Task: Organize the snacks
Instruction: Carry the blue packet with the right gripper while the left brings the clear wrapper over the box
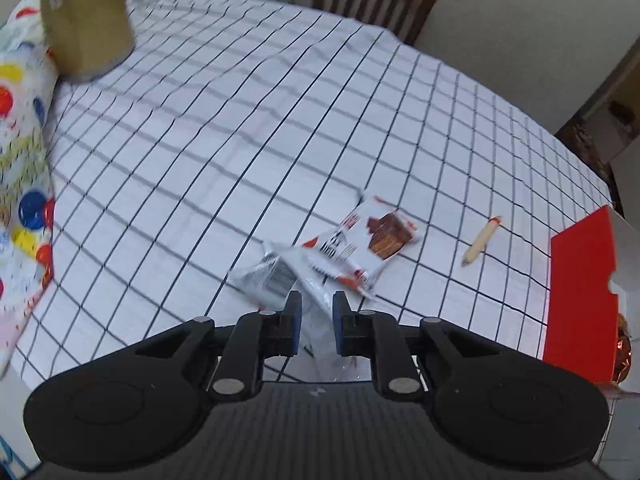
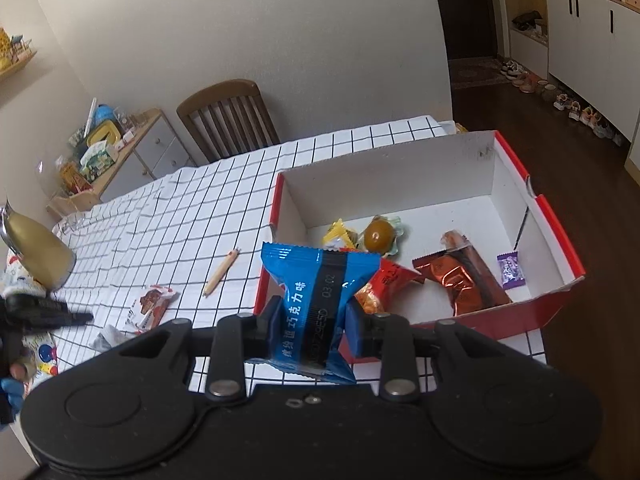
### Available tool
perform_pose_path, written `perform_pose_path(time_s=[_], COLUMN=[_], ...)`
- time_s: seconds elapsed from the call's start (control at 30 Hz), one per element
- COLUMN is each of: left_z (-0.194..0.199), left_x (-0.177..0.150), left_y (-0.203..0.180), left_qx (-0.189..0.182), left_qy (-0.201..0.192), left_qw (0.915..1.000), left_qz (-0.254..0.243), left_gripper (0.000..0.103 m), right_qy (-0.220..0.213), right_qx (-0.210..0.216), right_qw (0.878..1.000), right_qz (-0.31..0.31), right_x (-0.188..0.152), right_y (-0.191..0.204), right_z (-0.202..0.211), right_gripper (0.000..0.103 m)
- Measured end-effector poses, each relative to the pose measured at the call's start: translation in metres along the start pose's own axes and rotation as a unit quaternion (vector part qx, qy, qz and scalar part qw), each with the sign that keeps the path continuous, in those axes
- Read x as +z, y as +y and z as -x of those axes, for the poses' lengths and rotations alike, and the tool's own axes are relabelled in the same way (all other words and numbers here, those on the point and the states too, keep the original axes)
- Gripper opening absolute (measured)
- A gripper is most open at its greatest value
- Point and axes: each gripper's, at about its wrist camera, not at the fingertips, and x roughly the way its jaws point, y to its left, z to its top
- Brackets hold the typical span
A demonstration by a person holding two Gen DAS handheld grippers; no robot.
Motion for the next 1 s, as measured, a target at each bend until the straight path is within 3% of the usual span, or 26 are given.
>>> perform_pose_path(time_s=[0.07,0.13,0.17,0.37,0.6,0.7,1.0], left_z=[-0.006,-0.011,-0.013,-0.042,-0.067,-0.07,-0.064], left_x=[-0.001,-0.002,-0.003,-0.008,-0.01,-0.011,-0.014], left_y=[0.003,0.003,0.002,-0.008,-0.009,-0.011,-0.01], left_qx=[0.001,-0.003,-0.003,0.043,0.042,0.05,0.053], left_qy=[0.01,0.012,0.01,0.031,0.045,0.043,0.02], left_qw=[0.9997,0.999,0.9986,0.9963,0.9936,0.9933,0.9955], left_qz=[0.022,0.043,0.051,0.067,0.094,0.095,0.076], left_gripper=[0.034,0.06,0.061,0.061,0.06,0.046,0.023], right_qy=[-0.003,-0.004,-0.005,-0.007,-0.01,-0.01,-0.013], right_qx=[0.003,0.004,0.003,-0.003,-0.018,-0.025,-0.034], right_qw=[1.0,1.0,1.0,0.999,0.999,0.998,0.998], right_qz=[-0.009,-0.018,-0.021,-0.037,-0.047,-0.048,-0.046], right_x=[0.0,0.0,-0.001,-0.004,-0.007,-0.008,-0.009], right_y=[-0.005,-0.01,-0.012,-0.022,-0.031,-0.035,-0.04], right_z=[0.001,0.001,0.001,0.003,0.01,0.011,0.014], right_gripper=[0.03,0.03,0.03,0.03,0.03,0.03,0.03])
